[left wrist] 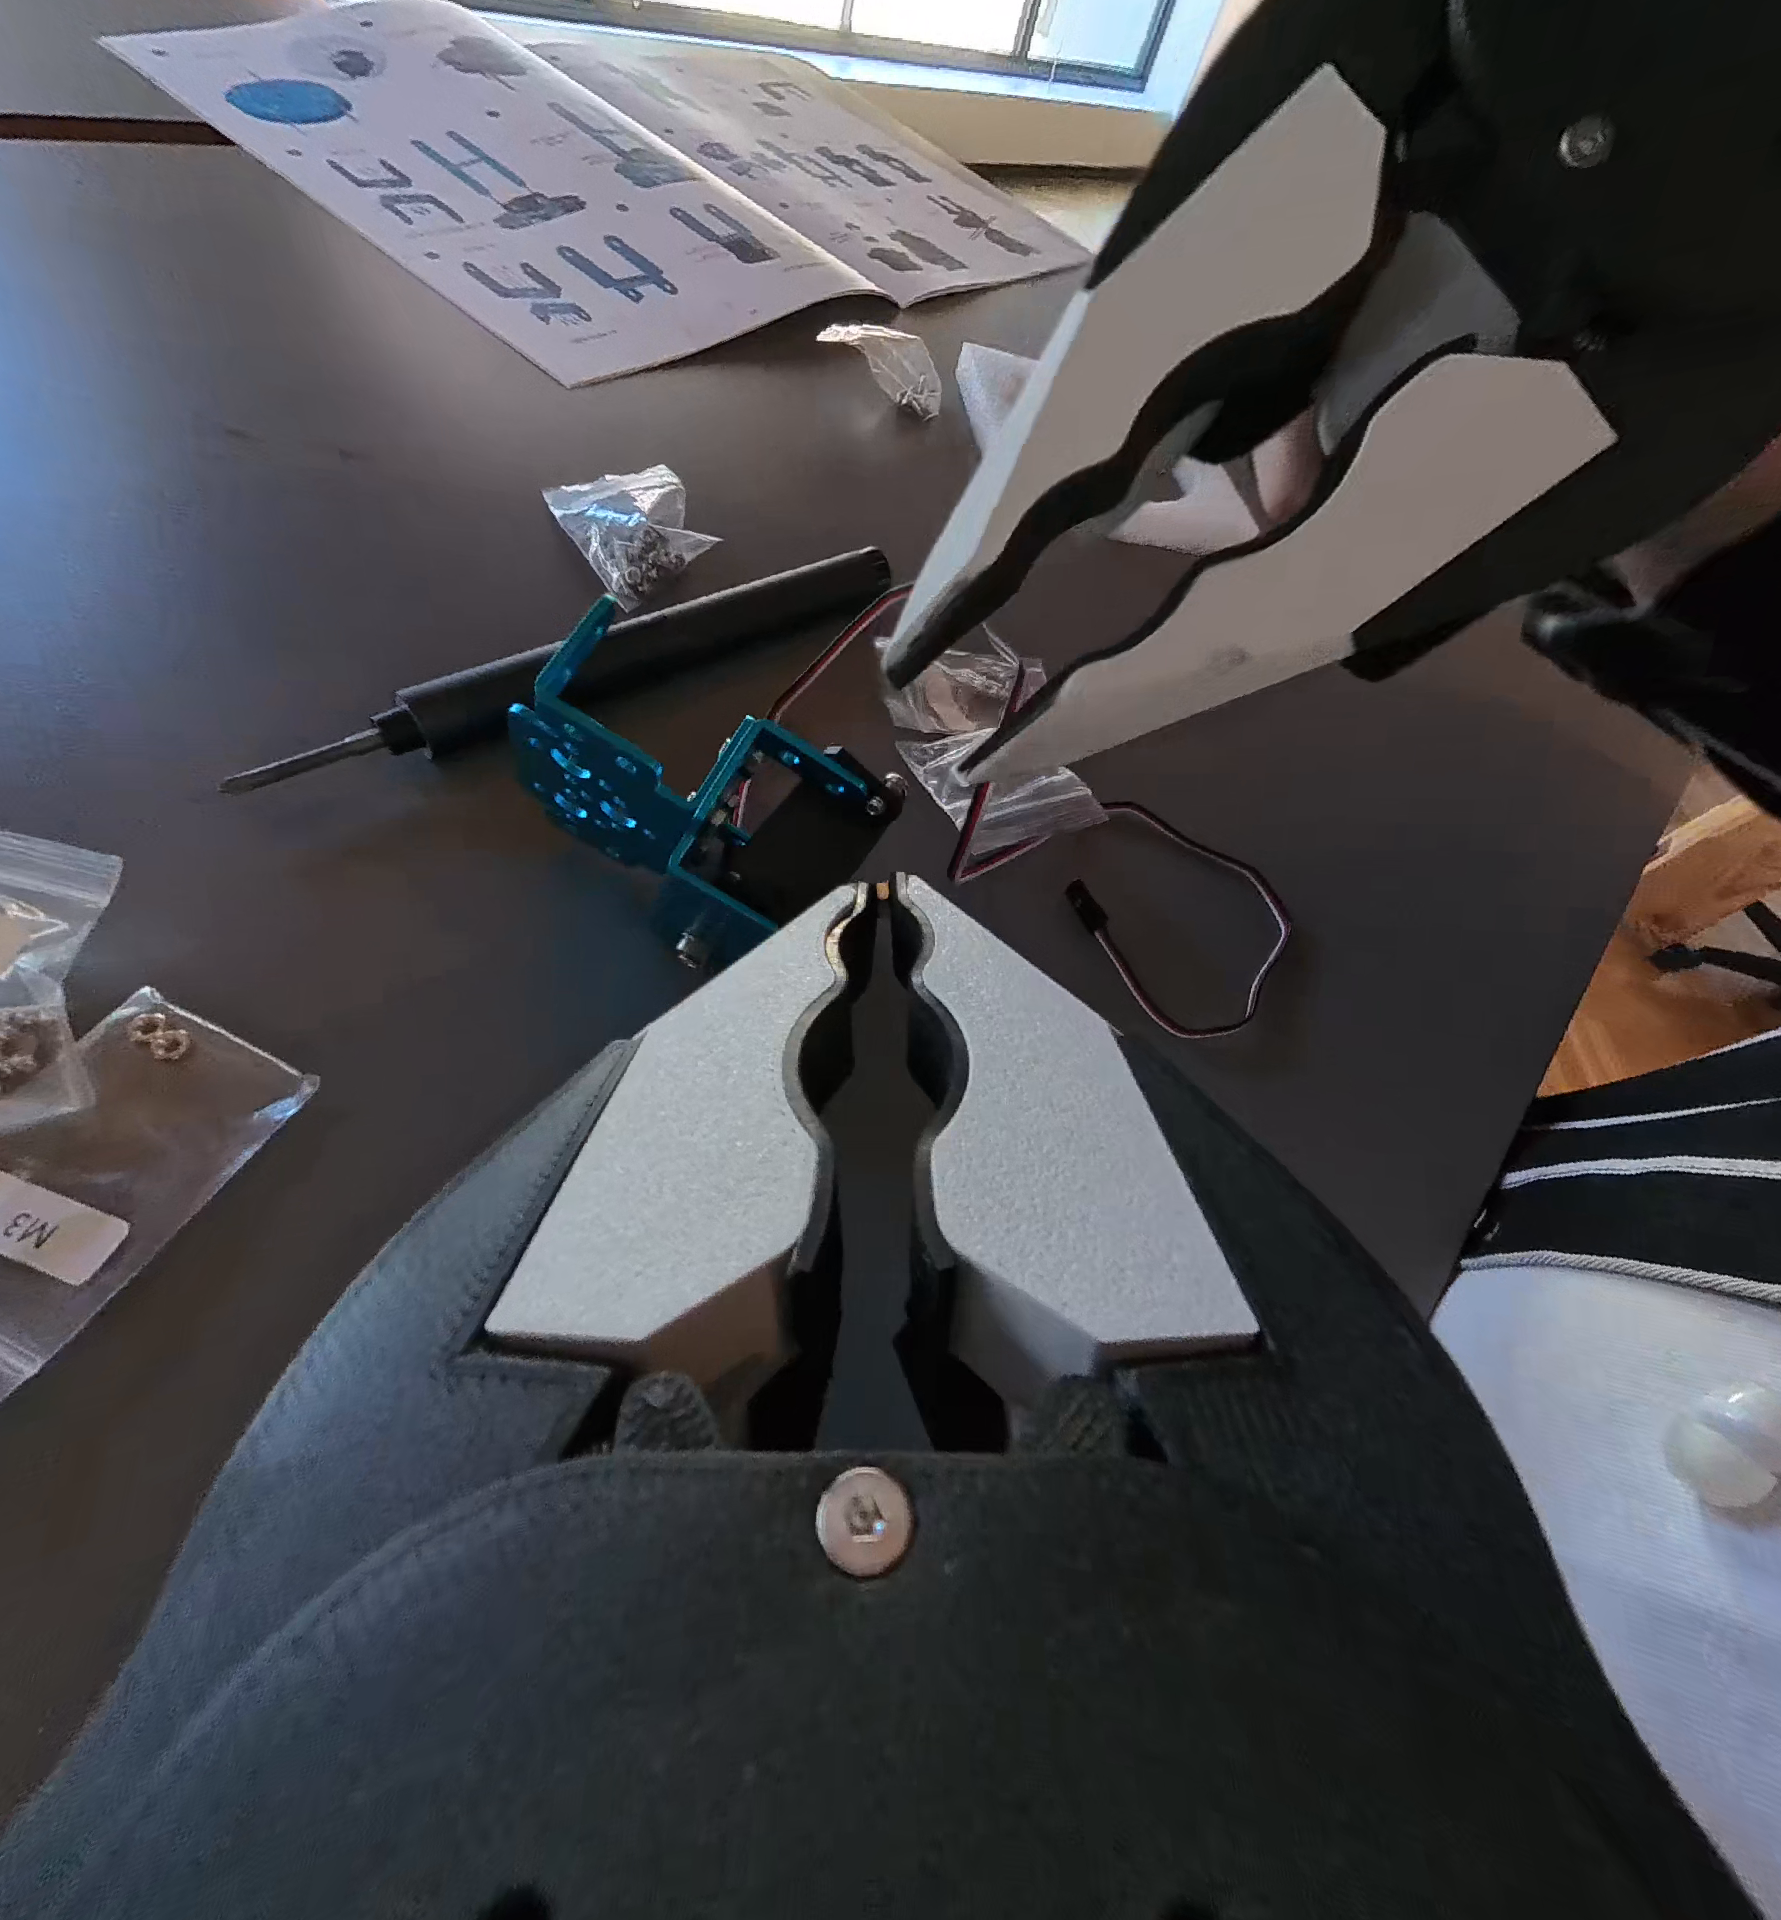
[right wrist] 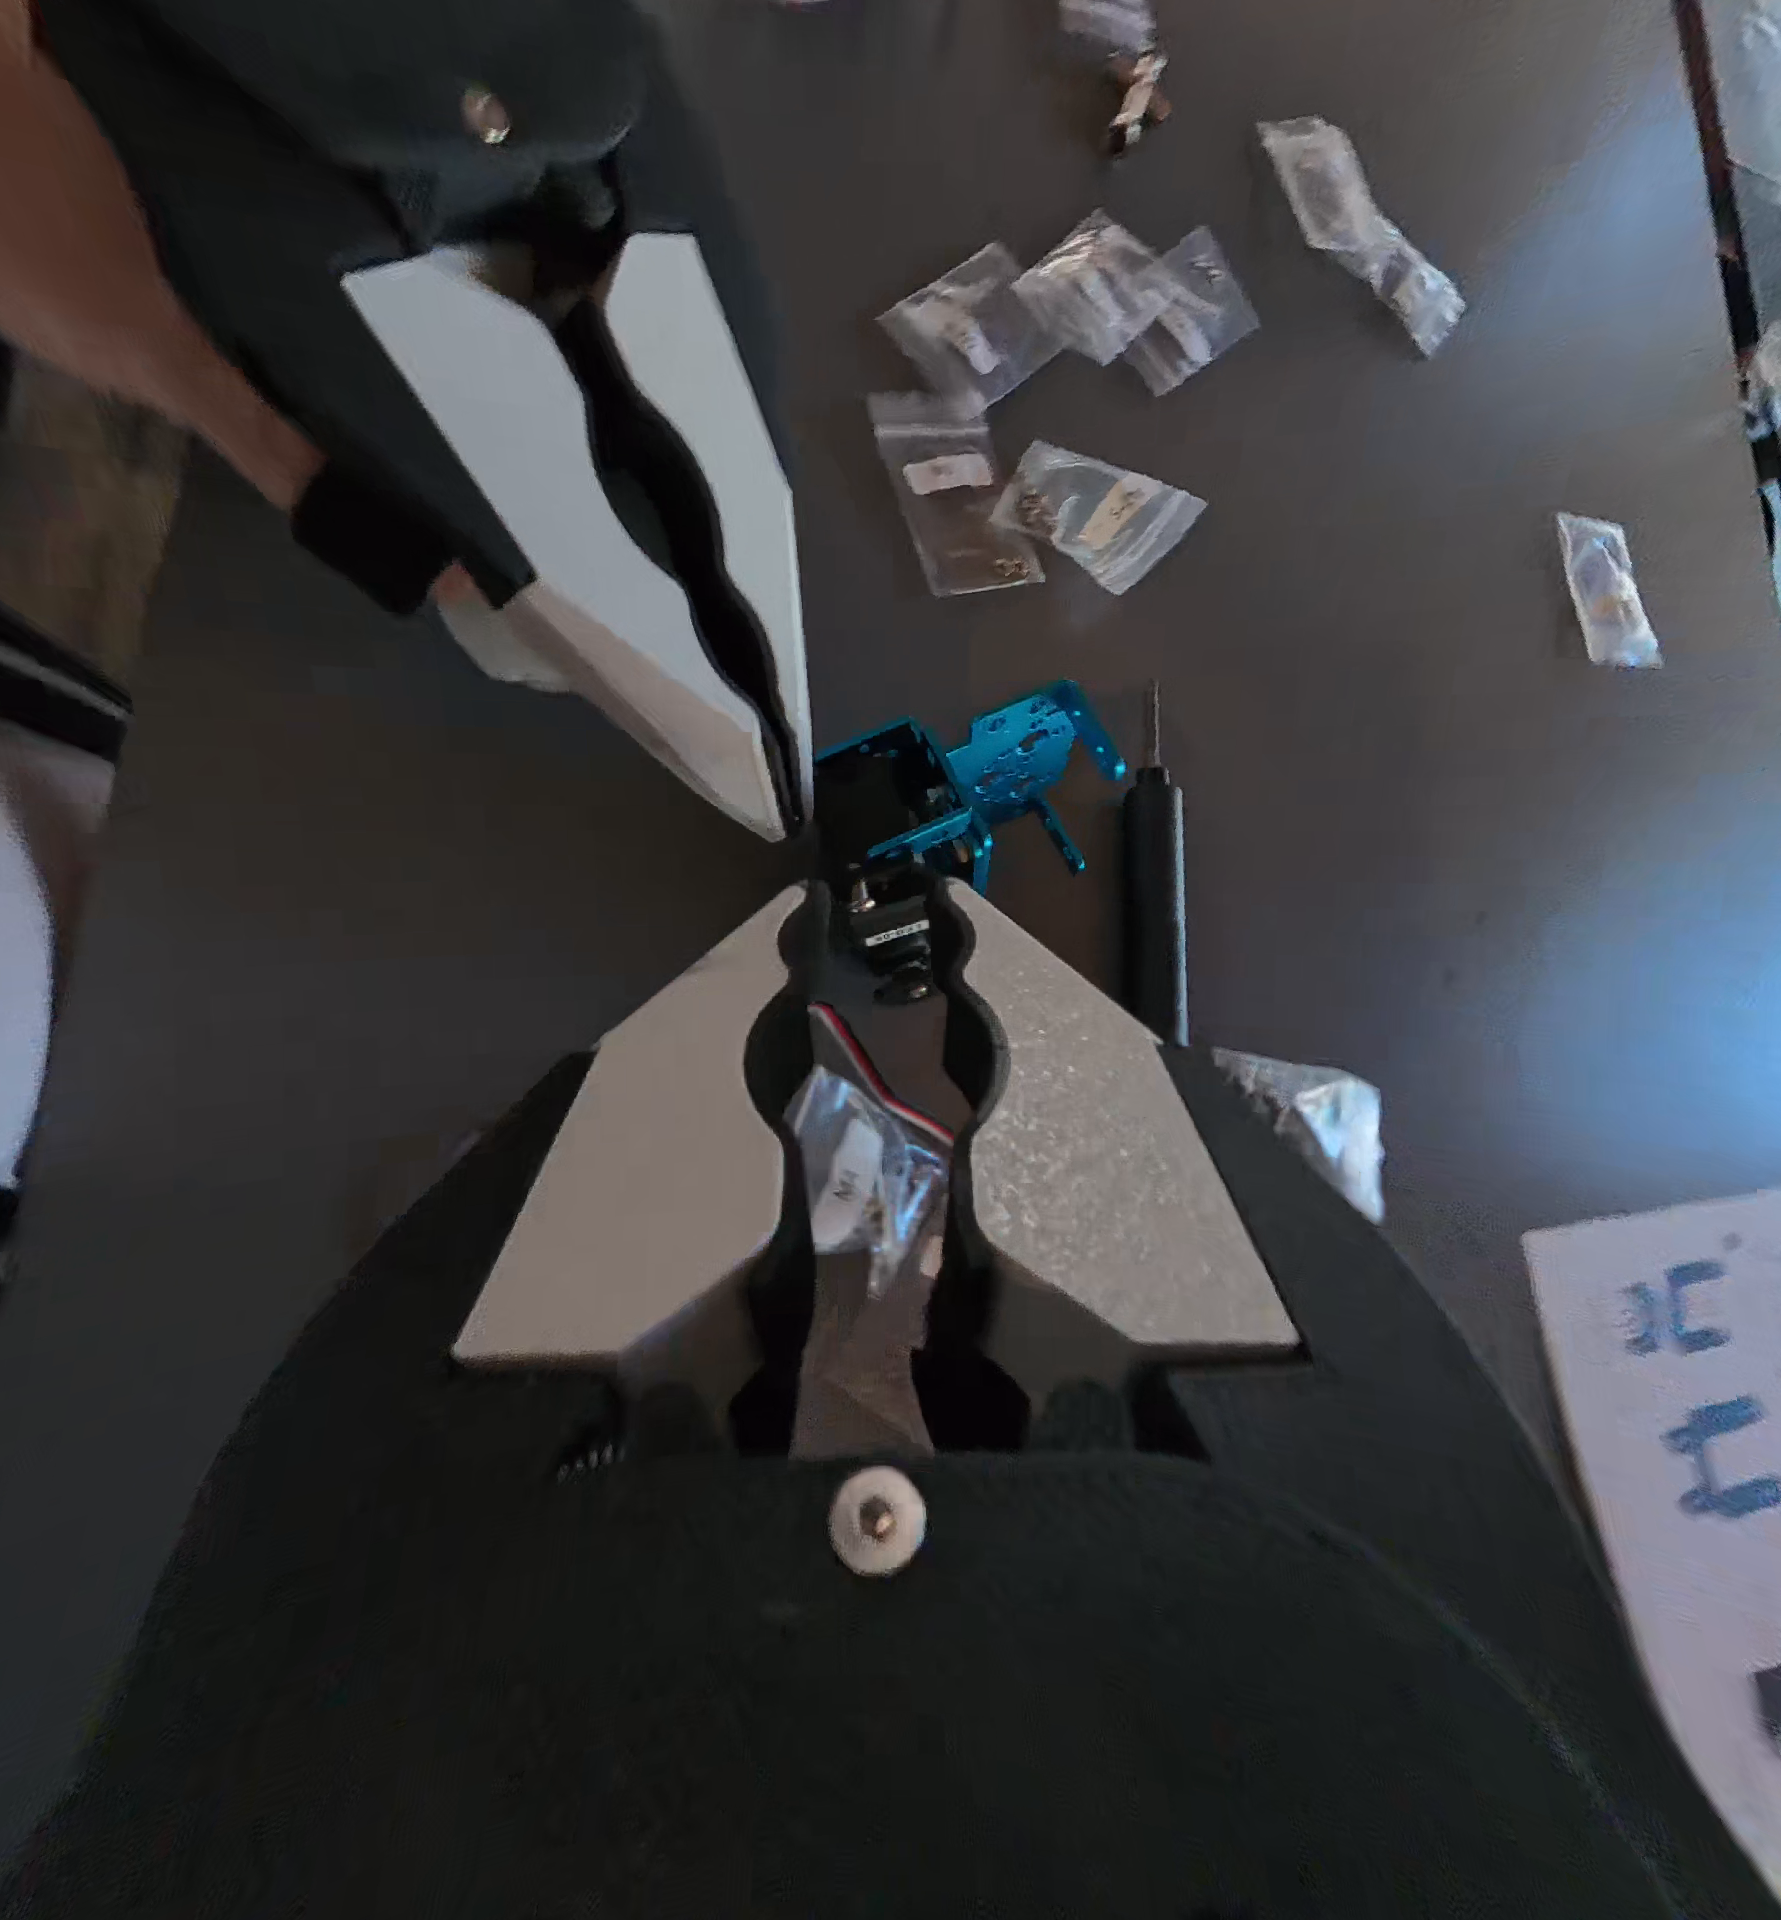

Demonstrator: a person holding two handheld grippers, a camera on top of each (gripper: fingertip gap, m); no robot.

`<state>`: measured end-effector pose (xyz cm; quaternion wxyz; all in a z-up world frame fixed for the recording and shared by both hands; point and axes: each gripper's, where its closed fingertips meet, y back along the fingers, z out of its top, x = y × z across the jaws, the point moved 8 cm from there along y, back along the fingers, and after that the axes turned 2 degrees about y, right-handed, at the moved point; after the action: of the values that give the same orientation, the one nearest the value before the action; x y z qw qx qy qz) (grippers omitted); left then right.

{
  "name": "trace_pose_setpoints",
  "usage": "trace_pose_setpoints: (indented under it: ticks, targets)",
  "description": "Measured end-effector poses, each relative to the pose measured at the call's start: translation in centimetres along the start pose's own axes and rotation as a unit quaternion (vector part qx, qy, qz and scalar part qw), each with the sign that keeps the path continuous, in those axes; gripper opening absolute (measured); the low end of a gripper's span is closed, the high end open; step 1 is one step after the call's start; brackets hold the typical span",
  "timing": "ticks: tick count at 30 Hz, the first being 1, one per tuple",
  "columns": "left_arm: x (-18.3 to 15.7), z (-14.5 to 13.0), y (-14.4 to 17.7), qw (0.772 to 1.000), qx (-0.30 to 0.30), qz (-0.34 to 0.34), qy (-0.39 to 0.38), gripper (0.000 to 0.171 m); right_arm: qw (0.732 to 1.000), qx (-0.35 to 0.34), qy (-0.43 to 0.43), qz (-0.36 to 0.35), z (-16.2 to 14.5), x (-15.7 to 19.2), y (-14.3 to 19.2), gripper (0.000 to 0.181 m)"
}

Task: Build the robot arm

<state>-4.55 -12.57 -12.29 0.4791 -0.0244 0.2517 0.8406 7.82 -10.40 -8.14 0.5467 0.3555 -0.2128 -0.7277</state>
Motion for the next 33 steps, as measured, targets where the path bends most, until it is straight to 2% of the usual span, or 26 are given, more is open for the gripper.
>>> trace_pose_setpoints:
  ticks: [2, 5, 10, 13, 16, 21, 27, 33]
  targets:
    - [0.1, 0.0, 0.2, 1.0, 0.001, 0.0, 0.003, 0.0, 0.997, -0.018, -0.061, -0.044, -0.3, 0.4, 0.4, 0.018]
    - [0.5, 0.0, 0.6, 1.0, 0.008, 0.0, 0.005, 0.0, 0.984, -0.007, -0.127, -0.122, -1.1, 1.4, 0.4, 0.018]
    - [1.2, 0.3, 1.1, 1.0, 0.025, -0.01, -0.001, 0.0, 0.952, -0.02, -0.248, -0.179, -0.4, 3.8, -0.6, 0.019]
    - [1.6, 0.4, 1.4, 0.999, 0.035, -0.025, -0.011, 0.0, 0.928, -0.023, -0.295, -0.228, -0.2, 4.0, -1.2, 0.019]
    - [2.1, 0.4, 1.6, 0.997, 0.049, -0.045, -0.025, 0.0, 0.911, -0.03, -0.333, -0.243, 0.0, 4.0, -1.7, 0.017]
    - [2.9, 0.4, 1.7, 0.994, 0.065, -0.074, -0.04, 0.0, 0.895, -0.021, -0.348, -0.28, 0.0, 4.4, -2.4, 0.008]
    - [3.5, 0.3, 1.7, 0.991, 0.073, -0.099, -0.048, 0.0, 0.88, -0.015, -0.356, -0.312, 0.3, 4.6, -2.6, 0.006]
    - [3.8, 0.9, 1.4, 0.988, 0.073, -0.116, -0.069, 0.0, 0.882, 0.006, -0.328, -0.337, 0.4, 4.7, -2.7, 0.004]
